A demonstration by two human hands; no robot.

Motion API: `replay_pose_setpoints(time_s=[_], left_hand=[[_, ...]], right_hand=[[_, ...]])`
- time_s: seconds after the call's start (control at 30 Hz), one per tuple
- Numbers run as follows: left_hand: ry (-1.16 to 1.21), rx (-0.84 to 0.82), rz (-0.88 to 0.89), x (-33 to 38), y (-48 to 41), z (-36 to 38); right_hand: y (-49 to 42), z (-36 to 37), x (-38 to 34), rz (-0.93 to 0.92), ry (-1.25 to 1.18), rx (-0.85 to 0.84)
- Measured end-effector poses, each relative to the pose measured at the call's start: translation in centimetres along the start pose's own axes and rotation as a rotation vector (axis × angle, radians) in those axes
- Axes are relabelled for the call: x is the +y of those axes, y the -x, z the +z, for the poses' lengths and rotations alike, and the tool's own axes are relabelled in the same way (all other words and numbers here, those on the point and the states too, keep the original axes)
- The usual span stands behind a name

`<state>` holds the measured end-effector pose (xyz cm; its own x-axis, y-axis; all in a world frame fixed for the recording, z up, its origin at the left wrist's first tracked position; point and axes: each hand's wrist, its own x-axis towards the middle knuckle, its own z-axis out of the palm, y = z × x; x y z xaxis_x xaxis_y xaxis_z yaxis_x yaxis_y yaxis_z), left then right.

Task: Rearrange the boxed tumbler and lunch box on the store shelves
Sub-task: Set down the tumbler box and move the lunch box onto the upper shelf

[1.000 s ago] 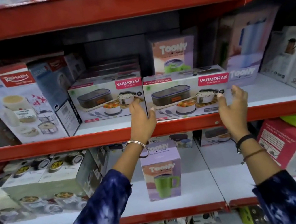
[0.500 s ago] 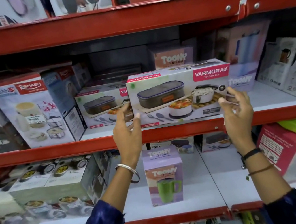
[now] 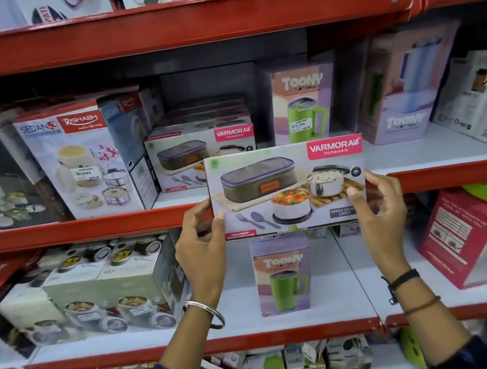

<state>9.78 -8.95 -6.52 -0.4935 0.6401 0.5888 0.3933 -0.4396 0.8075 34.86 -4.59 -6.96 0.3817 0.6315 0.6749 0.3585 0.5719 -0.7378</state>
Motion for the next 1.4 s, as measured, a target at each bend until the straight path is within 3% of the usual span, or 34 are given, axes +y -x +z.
replay_pose_setpoints(time_s=[0.27,0.57,0.9,1.2,1.4], left_hand=[[0.003,-0.005,0.028,-0.1,-0.5,-1.0],[-0.257,-0.062,0.247,-0.6,-6.5,-1.7],[-0.338,-0.196,0.139,-6.7,-10.3,-2.0],[-0.524,-0.354,0.323,-8.4,-10.7,-0.6],[-0.667,-0.358,0.312,-9.0,-10.4,-0.5]], right_hand=[[0.2,1.1,-1.3,-0.025,0.015,-0.001],[-2.2,8.9,-3.2,-0.098,0.002,-0.086],[-1.7,15.9,-0.9,-0.047,0.152,-0.262],[-2.4,16.8,-1.3,-0.340,0.422,-0.351],[-2.5,16.8,-1.1,-0.379,0.469,-0.339]])
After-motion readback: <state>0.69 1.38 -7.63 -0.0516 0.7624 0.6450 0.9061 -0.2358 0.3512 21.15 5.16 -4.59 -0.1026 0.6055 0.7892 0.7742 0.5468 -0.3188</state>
